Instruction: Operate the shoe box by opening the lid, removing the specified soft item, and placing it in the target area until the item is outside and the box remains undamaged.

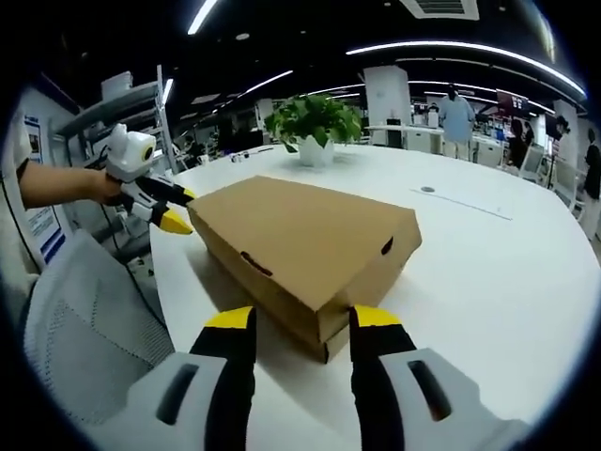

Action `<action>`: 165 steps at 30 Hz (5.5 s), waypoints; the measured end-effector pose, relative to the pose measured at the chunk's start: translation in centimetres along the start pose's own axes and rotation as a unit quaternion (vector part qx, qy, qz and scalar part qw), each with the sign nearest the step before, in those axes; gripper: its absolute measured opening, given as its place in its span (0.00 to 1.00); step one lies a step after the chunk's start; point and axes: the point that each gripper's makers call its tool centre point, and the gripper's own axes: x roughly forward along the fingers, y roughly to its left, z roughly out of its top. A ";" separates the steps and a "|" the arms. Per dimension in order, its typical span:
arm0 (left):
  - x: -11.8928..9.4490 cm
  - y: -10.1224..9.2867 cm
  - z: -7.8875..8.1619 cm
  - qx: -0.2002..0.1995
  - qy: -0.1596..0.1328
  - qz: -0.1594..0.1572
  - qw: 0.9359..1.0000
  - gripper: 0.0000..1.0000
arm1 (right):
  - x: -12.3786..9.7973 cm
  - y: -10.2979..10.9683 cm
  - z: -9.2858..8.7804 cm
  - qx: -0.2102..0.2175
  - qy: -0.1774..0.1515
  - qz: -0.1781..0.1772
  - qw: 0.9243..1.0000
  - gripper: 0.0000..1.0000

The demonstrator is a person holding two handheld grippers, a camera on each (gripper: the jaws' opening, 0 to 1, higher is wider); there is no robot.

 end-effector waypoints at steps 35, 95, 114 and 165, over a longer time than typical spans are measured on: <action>-3.8 1.6 7.5 0.032 -0.059 0.004 0.998 0.48 | -2.6 -0.1 8.2 -0.061 -0.057 -0.003 0.996 0.39; 0.2 11.2 16.5 -0.012 -0.143 0.133 0.981 0.05 | 2.9 -10.0 10.6 -0.077 -0.049 -0.133 0.987 0.16; 2.4 11.6 15.7 -0.032 -0.140 0.136 0.980 0.11 | 5.4 -12.1 9.0 -0.042 -0.020 -0.142 0.989 0.02; 7.5 12.6 11.4 -0.143 -0.104 0.143 0.974 0.02 | 7.5 -13.9 8.3 -0.016 -0.001 -0.156 0.988 0.05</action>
